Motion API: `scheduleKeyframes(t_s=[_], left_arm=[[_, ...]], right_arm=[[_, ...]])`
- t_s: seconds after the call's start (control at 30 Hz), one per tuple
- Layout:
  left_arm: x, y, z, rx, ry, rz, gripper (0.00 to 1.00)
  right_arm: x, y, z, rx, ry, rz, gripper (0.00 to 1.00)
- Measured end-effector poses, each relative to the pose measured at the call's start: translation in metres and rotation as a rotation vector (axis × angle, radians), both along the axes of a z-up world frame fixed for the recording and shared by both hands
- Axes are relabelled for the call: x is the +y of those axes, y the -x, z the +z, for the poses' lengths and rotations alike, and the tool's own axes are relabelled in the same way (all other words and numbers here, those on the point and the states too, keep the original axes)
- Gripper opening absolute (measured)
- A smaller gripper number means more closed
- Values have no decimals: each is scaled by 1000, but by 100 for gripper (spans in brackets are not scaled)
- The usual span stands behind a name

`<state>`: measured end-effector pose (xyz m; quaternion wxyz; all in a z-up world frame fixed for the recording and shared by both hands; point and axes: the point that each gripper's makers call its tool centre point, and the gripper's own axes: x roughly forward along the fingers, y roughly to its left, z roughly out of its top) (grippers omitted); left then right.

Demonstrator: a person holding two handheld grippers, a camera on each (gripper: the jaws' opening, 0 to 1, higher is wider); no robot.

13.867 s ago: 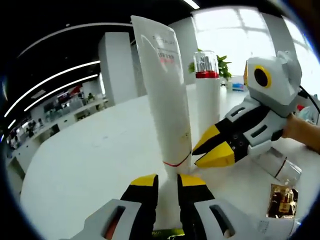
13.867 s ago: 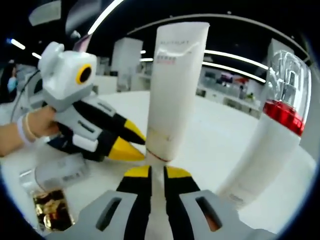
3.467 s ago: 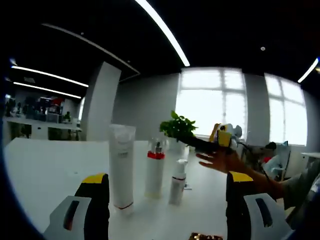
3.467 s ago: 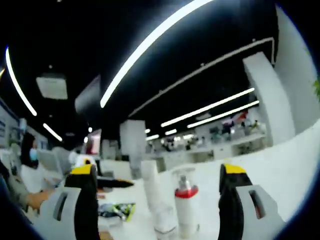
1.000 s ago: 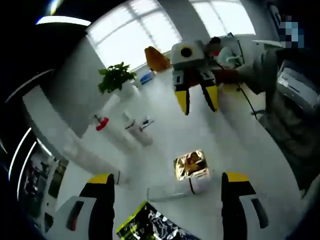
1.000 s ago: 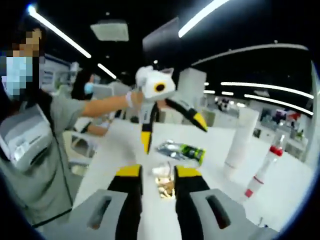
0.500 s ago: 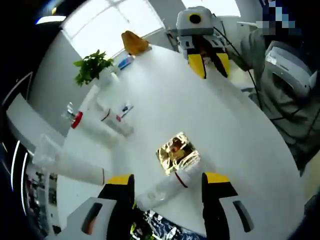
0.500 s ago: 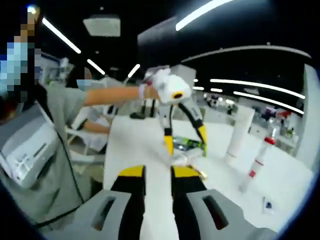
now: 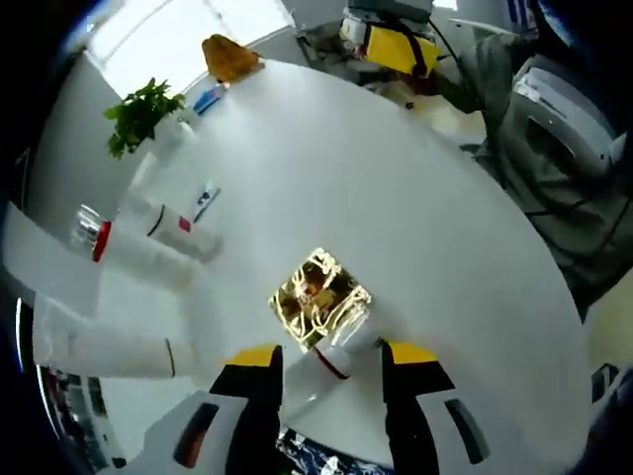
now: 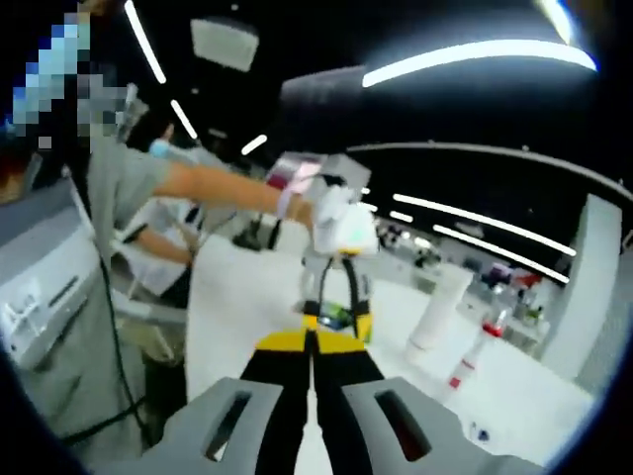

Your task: Arrange the skincare products in the storage area until every visible bottle or jar stands upright without overlapping.

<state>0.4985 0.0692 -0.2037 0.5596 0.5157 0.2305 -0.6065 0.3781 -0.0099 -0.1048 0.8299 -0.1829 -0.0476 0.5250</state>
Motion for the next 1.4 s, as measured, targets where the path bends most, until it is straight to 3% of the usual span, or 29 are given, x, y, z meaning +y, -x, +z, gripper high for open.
scheduleKeyframes(t_s=[0.03, 0.07, 0.13, 0.2, 0.3, 0.37, 0.4, 0.57, 0.7, 0.83, 0.93, 1.07, 1.1, 1.13, 1.17, 1.23, 1.33, 1.4], left_arm=[[0, 1, -2, 5, -14, -2, 36], [-2, 1, -3, 5, -19, -5, 36], [-3, 2, -3, 7, -29, -7, 34], [-3, 3, -4, 7, -37, 0, 32], [-3, 7, -6, 2, -52, -7, 27], [0, 10, -7, -4, -77, 9, 23], [1, 9, -6, -4, -84, 53, 23], [3, 8, -6, 35, -131, 78, 21], [1, 4, -4, 79, -96, 126, 21], [-14, 1, 21, 152, 78, 171, 20], [-25, 0, 51, 192, 251, 185, 20], [-30, -3, 82, 169, 467, 206, 20], [-32, -5, 91, 162, 554, 227, 20], [-32, -6, 94, 164, 577, 232, 20], [-32, -14, 106, 164, 701, 273, 20], [-30, -22, 118, 162, 831, 305, 20], [-30, -28, 128, 199, 1020, 350, 20], [-30, -36, 130, 167, 1120, 384, 20]], right_arm=[[-2, -4, -4, 58, 7, -57, 0], [-3, -6, -7, 74, 21, -87, 0], [-1, -2, -11, 85, 40, -59, 0], [-3, -2, -8, 172, -20, -81, 0], [-1, 2, -6, 231, -46, -33, 0], [-1, -1, -4, 204, -49, -32, 0], [-2, -5, -4, 191, -48, -44, 0], [2, -10, -8, 191, -52, -39, 0], [2, -10, -7, 181, -55, -33, 0], [0, -14, 4, 124, -102, -13, 0], [-3, -23, 11, 114, -154, 3, 1], [-5, -45, 19, 133, -207, -13, 8], [-4, -50, 19, 139, -210, -12, 8], [-4, -52, 20, 141, -211, -11, 8], [0, -61, 22, 152, -214, -9, 8], [5, -71, 25, 153, -221, -12, 8], [17, -92, 39, 151, -249, -8, 12], [23, -107, 50, 139, -272, 0, 20]])
